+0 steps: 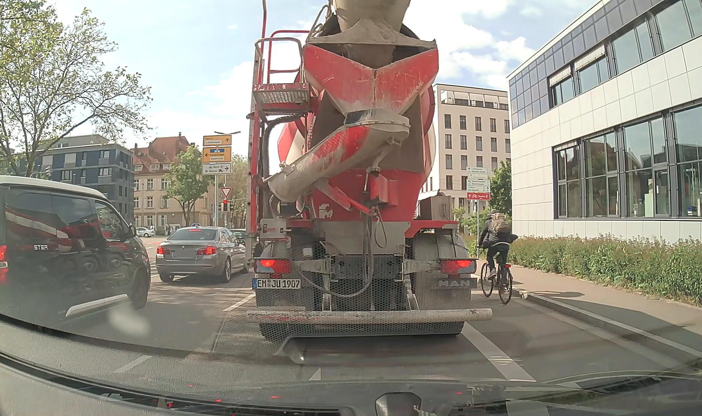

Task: Follow the waypoints while adhering to traffic rules and regulations

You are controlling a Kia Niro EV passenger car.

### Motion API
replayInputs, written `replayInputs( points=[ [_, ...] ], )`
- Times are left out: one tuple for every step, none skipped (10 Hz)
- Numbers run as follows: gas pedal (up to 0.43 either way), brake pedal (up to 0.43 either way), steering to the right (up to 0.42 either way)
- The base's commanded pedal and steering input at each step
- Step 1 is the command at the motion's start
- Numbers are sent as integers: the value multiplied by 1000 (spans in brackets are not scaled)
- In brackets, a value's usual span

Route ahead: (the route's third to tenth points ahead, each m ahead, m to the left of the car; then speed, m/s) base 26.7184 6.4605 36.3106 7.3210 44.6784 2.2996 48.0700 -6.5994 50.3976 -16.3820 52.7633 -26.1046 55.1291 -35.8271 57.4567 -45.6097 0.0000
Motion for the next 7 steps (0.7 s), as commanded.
replayInputs(
  points=[
    [0, 232, -6],
    [0, 238, -7],
    [0, 238, -7],
    [0, 238, -6],
    [0, 232, -7],
    [0, 238, -7],
    [0, 238, -7]
  ],
)
